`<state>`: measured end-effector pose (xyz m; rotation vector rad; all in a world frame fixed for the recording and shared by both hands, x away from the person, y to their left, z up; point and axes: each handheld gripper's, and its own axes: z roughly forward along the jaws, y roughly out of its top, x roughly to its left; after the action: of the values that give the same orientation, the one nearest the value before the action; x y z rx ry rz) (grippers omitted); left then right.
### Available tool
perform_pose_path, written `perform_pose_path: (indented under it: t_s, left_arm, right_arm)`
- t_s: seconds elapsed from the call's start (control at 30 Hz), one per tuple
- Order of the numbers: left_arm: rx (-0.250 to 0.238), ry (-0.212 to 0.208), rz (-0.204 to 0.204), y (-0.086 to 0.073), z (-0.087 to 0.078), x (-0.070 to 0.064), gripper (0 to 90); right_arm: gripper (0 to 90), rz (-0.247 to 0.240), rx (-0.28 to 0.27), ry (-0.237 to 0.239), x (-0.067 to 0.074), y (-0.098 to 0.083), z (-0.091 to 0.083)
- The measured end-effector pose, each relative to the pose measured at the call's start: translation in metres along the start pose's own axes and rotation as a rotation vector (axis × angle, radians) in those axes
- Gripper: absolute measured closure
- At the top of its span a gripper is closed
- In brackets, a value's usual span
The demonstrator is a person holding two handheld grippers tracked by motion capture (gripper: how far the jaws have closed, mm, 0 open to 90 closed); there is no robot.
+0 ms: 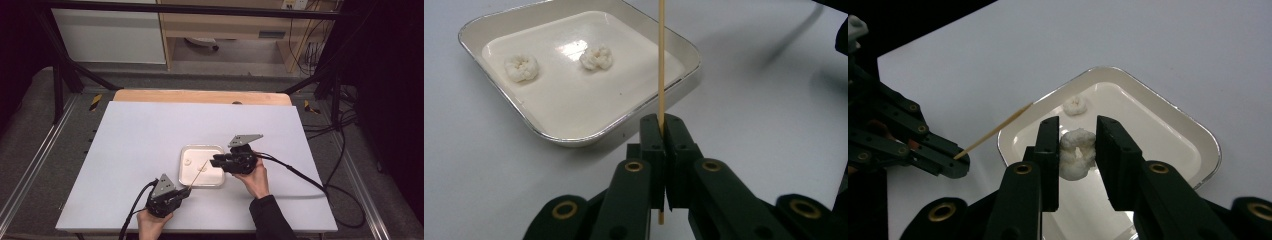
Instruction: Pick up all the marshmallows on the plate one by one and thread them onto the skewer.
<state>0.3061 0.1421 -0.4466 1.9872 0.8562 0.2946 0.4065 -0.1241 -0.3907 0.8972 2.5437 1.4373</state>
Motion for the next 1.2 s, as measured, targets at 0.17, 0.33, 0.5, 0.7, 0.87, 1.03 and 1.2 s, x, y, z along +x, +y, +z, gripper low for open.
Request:
perform_pose_path:
  t_s: [0.17, 0.33, 0.5, 0.7, 0.87, 1.03, 1.2]
  left_arm:
    - [-0.010, -0.007, 0.009, 0.000, 0.001, -0.003, 88.0]
    - [-0.024, -0.008, 0.021, 0.001, 0.002, -0.006, 88.0]
    - [-0.035, -0.012, 0.032, 0.002, 0.001, -0.007, 88.0]
    - [-0.038, -0.012, 0.037, 0.001, 0.003, -0.009, 88.0]
    - [-0.052, -0.014, 0.037, 0.002, 0.002, -0.011, 88.0]
    - [-0.062, -0.016, 0.038, 0.002, 0.002, -0.011, 88.0]
    - [-0.072, -0.012, 0.039, 0.001, 0.002, -0.013, 88.1]
  right_arm:
    - [73.2, 0.018, -0.044, 0.026, 0.001, 0.005, -0.012]
    - [73.5, 0.033, -0.078, 0.047, 0.001, 0.009, -0.020]
    - [73.5, 0.055, -0.103, 0.082, 0.001, 0.012, -0.022]
    - [73.4, 0.080, -0.139, 0.134, 0.003, 0.013, -0.024]
    - [73.5, 0.093, -0.132, 0.157, 0.003, 0.013, -0.024]
    - [73.5, 0.099, -0.123, 0.158, 0.002, 0.013, -0.023]
    - [74.1, 0.127, -0.117, 0.196, 0.002, 0.010, -0.020]
